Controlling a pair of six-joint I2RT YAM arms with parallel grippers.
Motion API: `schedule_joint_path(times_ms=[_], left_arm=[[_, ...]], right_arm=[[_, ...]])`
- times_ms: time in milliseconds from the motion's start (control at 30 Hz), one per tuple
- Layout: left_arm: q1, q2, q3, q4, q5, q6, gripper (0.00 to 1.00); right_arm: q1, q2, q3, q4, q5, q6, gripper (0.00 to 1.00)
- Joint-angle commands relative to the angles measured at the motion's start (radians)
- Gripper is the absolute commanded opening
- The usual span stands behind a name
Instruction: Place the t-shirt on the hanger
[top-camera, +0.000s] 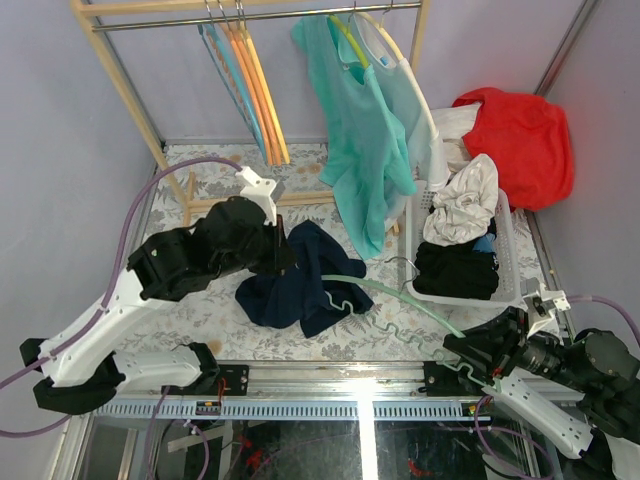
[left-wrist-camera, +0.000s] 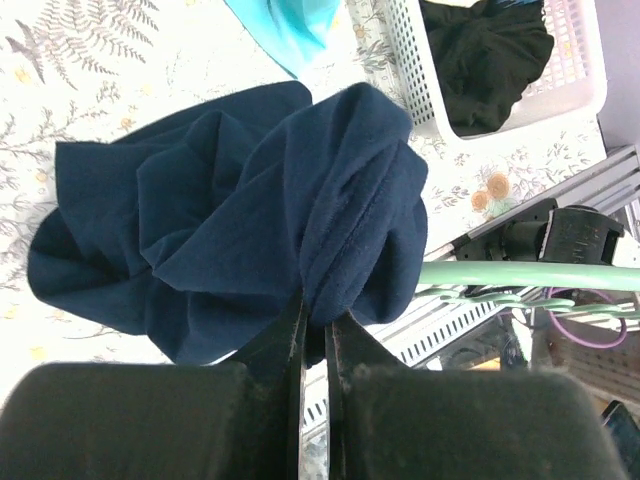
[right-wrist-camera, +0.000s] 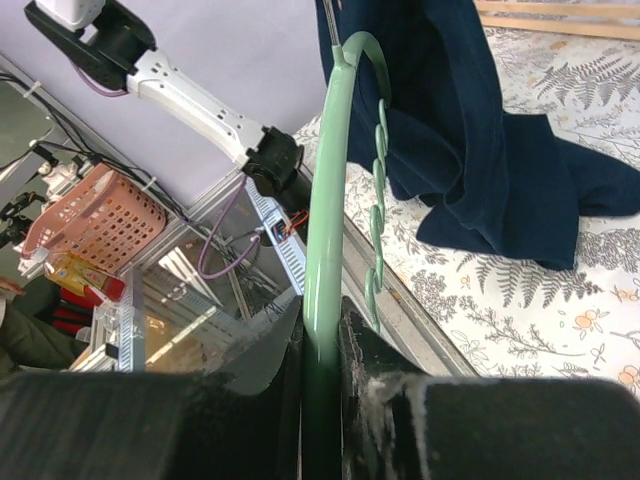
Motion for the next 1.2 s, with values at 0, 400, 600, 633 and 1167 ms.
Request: schedule_joint_path(times_ms=[0,400,600,633,1167], left_arm=[[-0.007,0.066,0.167,-0.146,0.000,0.112,0.00],[-0.021,0.295,0.707,-0.399,0.031,0.235,0.00],[-0.035,0.303,0.652,-0.345,0.038,0.214,0.00],[-0.035,0.310,0.656,-0.344,0.035,0.215,0.00],[-0.050,0.431,0.951,-0.335,-0.024,0.276,0.00]], right_arm=[[0.006,0.029,0.000,0.142,-0.072,-0.008,0.00],[0.007,0.014,-0.213,0.491,0.035,-0.007,0.00],[0.006,-0.014,-0.213,0.531,0.117,-0.033,0.00],[0.007,-0.015,-0.207,0.535,0.119,-0.040,0.00],[0.014,-0.002,-0.129,0.638,0.093,-0.091,0.00]])
